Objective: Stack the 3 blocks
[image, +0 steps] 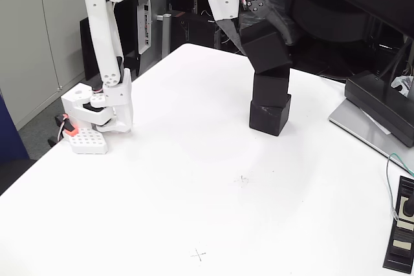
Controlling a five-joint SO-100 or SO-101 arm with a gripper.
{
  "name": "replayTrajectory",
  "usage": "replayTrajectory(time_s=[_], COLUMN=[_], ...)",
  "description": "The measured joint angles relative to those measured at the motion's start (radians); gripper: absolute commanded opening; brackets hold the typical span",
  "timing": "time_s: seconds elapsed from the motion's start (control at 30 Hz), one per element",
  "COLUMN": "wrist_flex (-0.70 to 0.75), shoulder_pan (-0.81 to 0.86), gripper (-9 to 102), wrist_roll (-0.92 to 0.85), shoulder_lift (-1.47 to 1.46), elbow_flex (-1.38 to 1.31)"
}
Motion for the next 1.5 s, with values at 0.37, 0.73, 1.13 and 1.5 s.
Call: replayTrajectory(time_s=[0.37,0.73,1.13,1.5], wrist_flex=[0.0,0.0,0.0,0.0], shoulder_pan=[0.0,0.012,0.011,0.259], gripper=[41,41,41,20], wrist_roll=[0.0,0.0,-0.003,-0.235], shoulder_lift=[0.0,0.0,0.249,0.471], elbow_flex=[0.0,0.0,0.0,0.002])
